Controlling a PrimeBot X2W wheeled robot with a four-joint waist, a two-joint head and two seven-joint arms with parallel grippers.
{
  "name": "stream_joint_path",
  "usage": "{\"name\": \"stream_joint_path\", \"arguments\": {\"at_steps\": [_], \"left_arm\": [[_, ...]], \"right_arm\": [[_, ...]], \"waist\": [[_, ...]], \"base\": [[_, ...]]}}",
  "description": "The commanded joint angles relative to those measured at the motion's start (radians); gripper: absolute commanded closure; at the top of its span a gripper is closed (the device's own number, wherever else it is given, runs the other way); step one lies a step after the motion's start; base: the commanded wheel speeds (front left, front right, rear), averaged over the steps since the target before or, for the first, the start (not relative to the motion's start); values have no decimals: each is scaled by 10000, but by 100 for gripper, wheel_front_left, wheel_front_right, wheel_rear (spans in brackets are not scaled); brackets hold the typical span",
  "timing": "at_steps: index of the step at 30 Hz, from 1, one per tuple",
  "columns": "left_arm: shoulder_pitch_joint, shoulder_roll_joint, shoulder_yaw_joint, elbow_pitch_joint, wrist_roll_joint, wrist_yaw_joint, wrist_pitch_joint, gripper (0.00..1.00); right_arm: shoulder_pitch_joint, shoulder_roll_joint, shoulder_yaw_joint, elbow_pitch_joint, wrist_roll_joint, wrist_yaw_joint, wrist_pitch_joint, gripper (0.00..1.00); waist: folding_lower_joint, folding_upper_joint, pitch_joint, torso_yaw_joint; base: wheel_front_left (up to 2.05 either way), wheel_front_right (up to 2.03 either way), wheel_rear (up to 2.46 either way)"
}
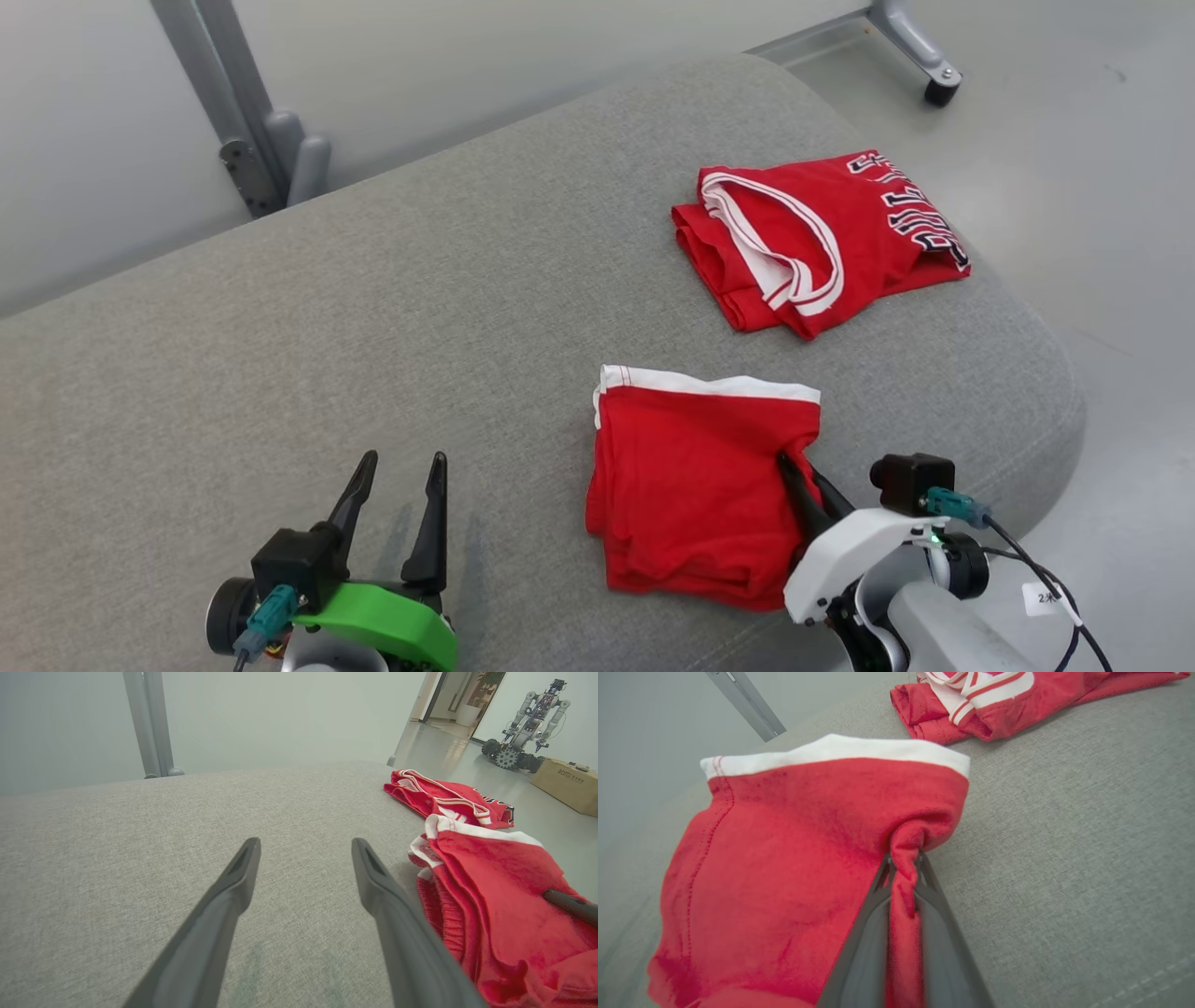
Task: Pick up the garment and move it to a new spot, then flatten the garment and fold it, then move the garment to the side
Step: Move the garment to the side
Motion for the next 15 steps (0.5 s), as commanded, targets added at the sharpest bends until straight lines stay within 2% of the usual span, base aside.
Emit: {"name": "stream_joint_path", "arguments": {"at_steps": [1, 9, 12, 15], "left_arm": [[-188, 49, -27, 11, 80, -55, -20, 0], [-665, 52, -31, 81, 551, -74, -20, 0], [-796, 50, -1, 87, 650, -94, -20, 0], [-979, 50, 20, 48, 812, -122, -20, 0]], "right_arm": [[-222, -14, -29, -152, -132, -10, -27, 100], [-1988, -162, -37, -232, -807, -9, -28, 100], [-2640, -324, -67, -39, -1021, -10, -28, 100], [-3588, -769, -235, 520, -1339, -10, -28, 100]], "waist": [[0, 73, 395, -470], [0, 73, 1299, 622], [0, 73, 1511, 961], [0, 73, 1803, 1494]], "base": [[0, 0, 0], [0, 0, 0], [0, 0, 0], [0, 0, 0]]}}
